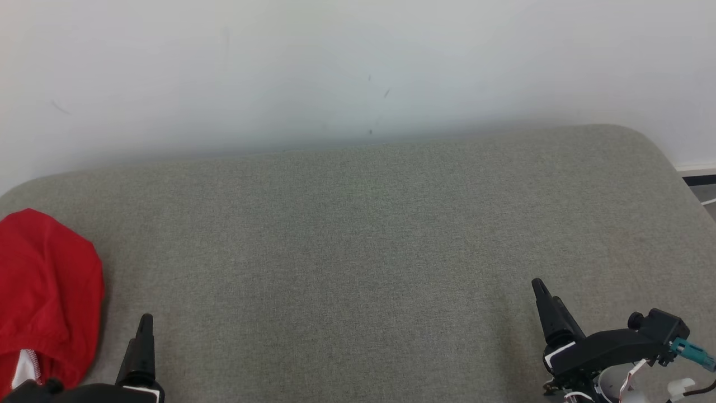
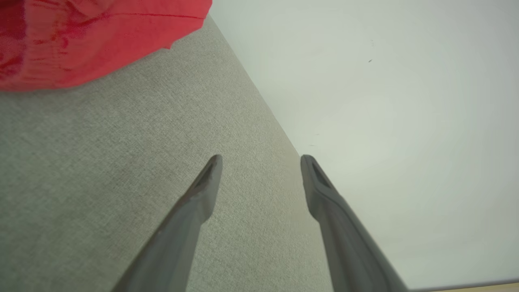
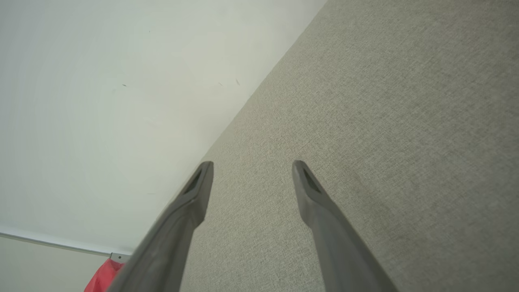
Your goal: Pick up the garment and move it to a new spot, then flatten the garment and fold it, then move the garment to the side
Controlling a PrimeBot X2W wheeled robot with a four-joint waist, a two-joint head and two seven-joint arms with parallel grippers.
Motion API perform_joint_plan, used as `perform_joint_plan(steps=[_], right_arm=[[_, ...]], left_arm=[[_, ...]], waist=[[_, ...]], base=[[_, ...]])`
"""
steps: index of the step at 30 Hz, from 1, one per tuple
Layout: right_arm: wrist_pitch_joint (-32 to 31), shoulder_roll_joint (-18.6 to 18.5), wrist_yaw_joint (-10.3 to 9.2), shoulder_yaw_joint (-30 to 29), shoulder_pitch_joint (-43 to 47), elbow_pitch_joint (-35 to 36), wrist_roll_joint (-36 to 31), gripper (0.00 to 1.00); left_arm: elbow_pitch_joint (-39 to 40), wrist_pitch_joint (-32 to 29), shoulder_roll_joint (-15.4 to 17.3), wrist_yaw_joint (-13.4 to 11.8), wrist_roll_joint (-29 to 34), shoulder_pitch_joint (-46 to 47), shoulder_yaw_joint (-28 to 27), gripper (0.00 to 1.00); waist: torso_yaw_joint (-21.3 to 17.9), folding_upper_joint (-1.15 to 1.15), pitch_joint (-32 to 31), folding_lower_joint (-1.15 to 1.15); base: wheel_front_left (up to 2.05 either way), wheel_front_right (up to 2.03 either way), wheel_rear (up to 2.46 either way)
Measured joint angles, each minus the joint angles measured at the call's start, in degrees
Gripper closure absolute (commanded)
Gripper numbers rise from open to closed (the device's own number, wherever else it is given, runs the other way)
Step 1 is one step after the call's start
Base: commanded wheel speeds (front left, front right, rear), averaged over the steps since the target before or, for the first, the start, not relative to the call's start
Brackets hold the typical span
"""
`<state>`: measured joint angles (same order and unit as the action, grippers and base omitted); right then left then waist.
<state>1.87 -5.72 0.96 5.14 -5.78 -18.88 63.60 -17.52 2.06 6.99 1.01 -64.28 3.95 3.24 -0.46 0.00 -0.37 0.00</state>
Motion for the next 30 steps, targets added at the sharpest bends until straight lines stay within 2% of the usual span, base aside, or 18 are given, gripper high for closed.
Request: perform_joint_plan(steps=[30], right_arm=[[1.68, -1.23, -4.3, 3.64, -0.95, 1.51, -27.04, 0.0]], left_arm=[[3.88, 1.03, 0.89, -4.12, 30.12, 0.07, 1.08, 0.0]], waist=[[-0.12, 0.0, -1.15, 0.0]], base=[[0.0, 0.0, 0.0]])
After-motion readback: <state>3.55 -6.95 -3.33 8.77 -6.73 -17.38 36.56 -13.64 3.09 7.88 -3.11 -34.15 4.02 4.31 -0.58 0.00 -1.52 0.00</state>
